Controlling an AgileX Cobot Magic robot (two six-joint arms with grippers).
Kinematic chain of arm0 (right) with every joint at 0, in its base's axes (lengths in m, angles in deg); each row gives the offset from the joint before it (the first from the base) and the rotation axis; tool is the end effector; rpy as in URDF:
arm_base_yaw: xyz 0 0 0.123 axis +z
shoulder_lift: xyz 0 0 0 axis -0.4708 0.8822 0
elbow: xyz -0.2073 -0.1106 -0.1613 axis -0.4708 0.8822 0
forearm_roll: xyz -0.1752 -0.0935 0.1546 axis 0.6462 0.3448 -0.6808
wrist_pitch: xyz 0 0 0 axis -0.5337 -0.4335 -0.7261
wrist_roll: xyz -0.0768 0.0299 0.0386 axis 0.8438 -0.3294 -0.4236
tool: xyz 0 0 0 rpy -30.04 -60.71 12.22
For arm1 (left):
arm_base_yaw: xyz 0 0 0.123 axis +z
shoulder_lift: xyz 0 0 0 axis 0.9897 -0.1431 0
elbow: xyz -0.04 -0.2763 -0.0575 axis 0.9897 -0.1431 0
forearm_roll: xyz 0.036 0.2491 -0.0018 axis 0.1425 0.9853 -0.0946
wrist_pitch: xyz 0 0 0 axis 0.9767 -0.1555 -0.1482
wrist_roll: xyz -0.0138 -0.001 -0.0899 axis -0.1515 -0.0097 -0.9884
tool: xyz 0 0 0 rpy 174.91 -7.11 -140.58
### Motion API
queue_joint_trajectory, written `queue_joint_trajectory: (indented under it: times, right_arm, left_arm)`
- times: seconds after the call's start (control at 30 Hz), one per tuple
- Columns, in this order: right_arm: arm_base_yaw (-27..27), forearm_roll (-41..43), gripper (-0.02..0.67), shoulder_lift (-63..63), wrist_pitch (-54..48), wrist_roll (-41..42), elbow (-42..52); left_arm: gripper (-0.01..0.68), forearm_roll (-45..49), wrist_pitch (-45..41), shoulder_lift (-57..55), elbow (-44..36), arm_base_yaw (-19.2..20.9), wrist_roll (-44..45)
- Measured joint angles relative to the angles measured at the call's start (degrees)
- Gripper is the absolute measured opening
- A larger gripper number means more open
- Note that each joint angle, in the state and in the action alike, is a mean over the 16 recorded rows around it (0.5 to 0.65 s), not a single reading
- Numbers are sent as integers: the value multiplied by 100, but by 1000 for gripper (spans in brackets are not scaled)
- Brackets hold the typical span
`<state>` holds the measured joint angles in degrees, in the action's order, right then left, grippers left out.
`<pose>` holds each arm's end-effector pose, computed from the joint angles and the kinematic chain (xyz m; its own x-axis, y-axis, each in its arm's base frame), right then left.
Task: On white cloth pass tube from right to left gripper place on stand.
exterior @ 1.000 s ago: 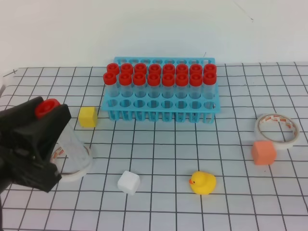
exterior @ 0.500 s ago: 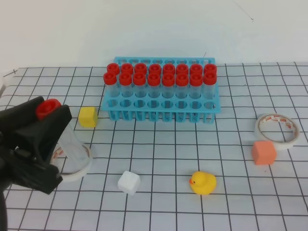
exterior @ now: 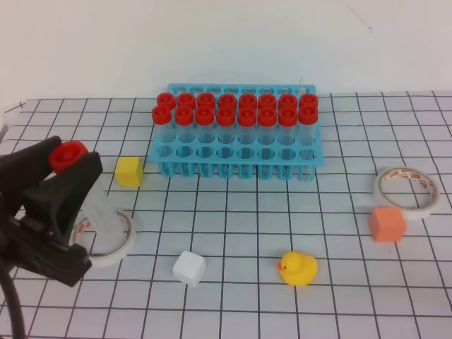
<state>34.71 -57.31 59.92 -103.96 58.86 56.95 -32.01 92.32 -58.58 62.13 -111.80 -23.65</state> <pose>0.0470 0.0181 0.3014 -0.2389 -0.5749 -0.7826 -0.7070 0.6554 -0.2656 0.1295 -0.0705 0.3505 0.0126 -0.1078 -0.9941 0.4676 0.8794 -0.0894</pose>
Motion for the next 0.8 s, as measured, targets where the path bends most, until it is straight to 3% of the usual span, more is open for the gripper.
queue_joint_trajectory:
  times: [0.4,0.8]
  right_arm:
    - [0,-4,-1,0,-16,0,1]
    - [0,-4,-1,0,-17,0,1]
  left_arm:
    - [275,152,253,-411,0,0,387]
    - [275,1254,1557,-1329,0,84,-1181]
